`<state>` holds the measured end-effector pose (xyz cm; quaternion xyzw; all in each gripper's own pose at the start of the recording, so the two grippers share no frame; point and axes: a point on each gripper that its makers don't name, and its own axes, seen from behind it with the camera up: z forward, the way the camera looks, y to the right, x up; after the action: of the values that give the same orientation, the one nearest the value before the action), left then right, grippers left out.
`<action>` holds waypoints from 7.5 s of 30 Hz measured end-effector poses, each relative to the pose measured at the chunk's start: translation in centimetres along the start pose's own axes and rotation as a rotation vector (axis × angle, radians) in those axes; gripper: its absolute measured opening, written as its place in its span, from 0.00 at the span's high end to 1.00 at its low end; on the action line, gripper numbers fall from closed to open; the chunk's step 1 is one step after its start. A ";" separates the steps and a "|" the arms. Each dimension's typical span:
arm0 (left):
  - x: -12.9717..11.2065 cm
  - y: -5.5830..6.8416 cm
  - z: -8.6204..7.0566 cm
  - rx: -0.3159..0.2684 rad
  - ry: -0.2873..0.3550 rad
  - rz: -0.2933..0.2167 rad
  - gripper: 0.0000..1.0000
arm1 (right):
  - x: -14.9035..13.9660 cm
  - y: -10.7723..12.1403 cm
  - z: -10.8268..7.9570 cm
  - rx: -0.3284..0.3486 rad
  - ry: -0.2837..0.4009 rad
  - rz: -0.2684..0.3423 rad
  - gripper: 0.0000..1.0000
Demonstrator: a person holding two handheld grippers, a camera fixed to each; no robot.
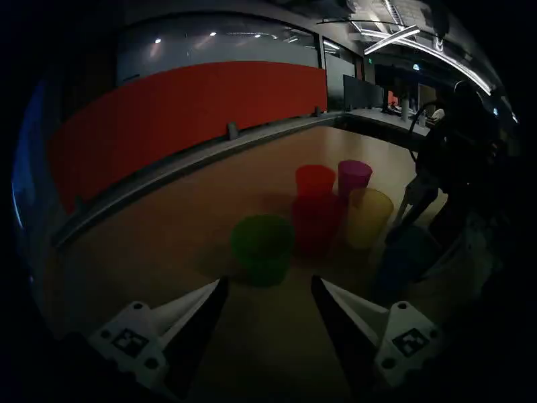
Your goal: Pour water
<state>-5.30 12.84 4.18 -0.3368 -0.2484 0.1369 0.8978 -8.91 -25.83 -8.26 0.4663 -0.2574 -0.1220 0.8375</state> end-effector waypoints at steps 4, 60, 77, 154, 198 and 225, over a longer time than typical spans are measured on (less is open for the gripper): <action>-0.1 0.0 0.3 -0.004 -0.009 -0.002 0.09 | 0.5 0.0 -0.5 -0.003 0.013 -0.002 0.05; 1.8 -0.4 8.7 -0.066 -0.126 -0.034 0.09 | 3.5 1.8 -8.1 -0.089 0.119 -0.024 0.07; 3.9 0.8 6.8 -0.077 -0.055 -0.026 0.13 | 4.5 1.7 -9.3 -0.110 0.156 -0.011 0.07; 14.8 10.3 -13.3 -0.091 0.498 -0.032 0.12 | 14.0 1.2 -16.1 -0.219 0.365 -0.107 0.09; 15.8 11.7 -12.6 -0.136 0.488 0.004 0.12 | 25.0 3.6 -17.3 -0.190 0.483 -0.360 0.10; 16.5 12.6 -11.8 -0.163 0.492 0.009 0.12 | 29.3 4.1 -16.7 -0.263 0.460 -0.737 0.11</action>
<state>13.89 22.59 -6.13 -0.4322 -0.0314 0.0342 0.9006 24.59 -24.62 -2.75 0.4312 0.1364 -0.3368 0.8258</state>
